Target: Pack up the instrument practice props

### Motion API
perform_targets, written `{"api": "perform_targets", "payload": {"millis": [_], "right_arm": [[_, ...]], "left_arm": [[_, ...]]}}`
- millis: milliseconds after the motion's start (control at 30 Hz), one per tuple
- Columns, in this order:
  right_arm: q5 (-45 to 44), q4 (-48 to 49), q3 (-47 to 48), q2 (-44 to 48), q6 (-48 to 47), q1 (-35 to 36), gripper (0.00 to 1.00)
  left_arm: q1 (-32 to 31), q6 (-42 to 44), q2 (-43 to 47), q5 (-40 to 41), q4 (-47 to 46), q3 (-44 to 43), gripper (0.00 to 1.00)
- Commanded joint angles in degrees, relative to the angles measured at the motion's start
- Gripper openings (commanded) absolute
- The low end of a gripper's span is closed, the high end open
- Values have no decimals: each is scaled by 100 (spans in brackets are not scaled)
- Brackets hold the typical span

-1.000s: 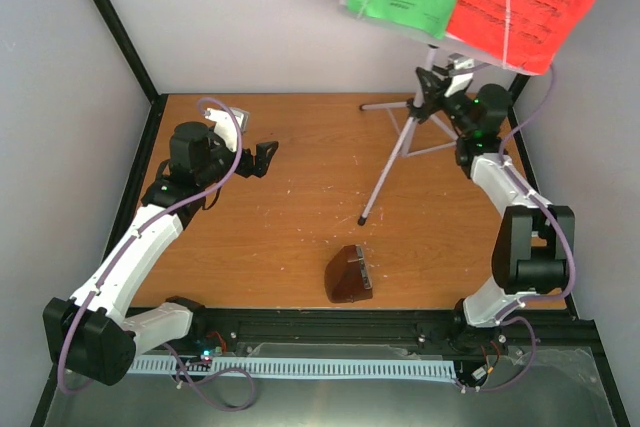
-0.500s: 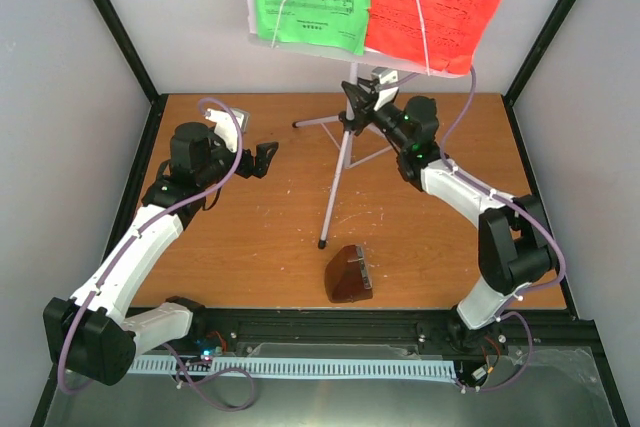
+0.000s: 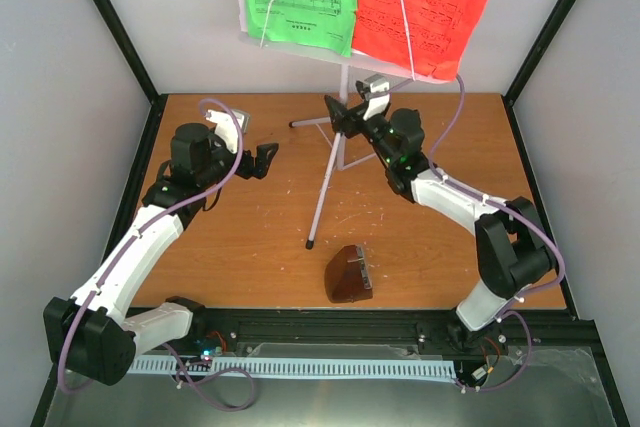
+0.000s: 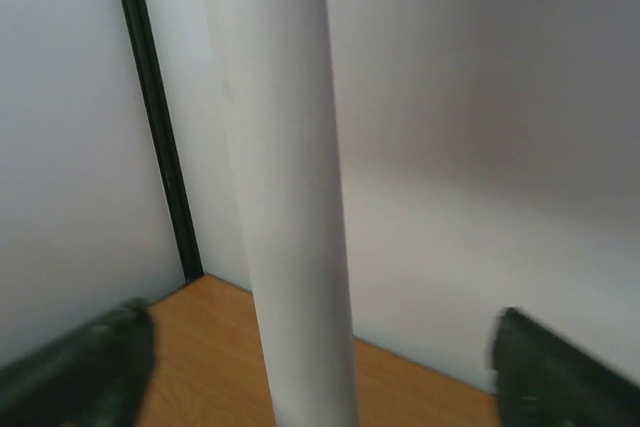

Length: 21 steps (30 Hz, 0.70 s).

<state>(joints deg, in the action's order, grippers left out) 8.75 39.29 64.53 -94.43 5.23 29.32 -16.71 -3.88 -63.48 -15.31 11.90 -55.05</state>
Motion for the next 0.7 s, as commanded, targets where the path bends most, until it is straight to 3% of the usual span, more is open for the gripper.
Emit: {"api": "perform_targets", "payload": {"millis": [0,167,300,400,533,667], "right_arm": [[-387,434,-607,370,317,56,99],[-1318,556,-1785,939,384,-37,100],[-1674,-6,-2444,1560,1076,-818,100],[-1364,-837,-2586,2076,1864,-1804,100],[-54,-2392,-1935,2792,2871,-3126,100],[521,-3226,-1208,3600,2956,-3666,100]], "left_arm": [[27,26,51,30,-85,21,99],[27,87,371,586,-223,181,99],[27,38,667,776,-685,426,100],[28,-89,670,806,-728,432,100],[30,-161,557,862,-634,351,99],[33,-88,544,897,-569,320,99]]}}
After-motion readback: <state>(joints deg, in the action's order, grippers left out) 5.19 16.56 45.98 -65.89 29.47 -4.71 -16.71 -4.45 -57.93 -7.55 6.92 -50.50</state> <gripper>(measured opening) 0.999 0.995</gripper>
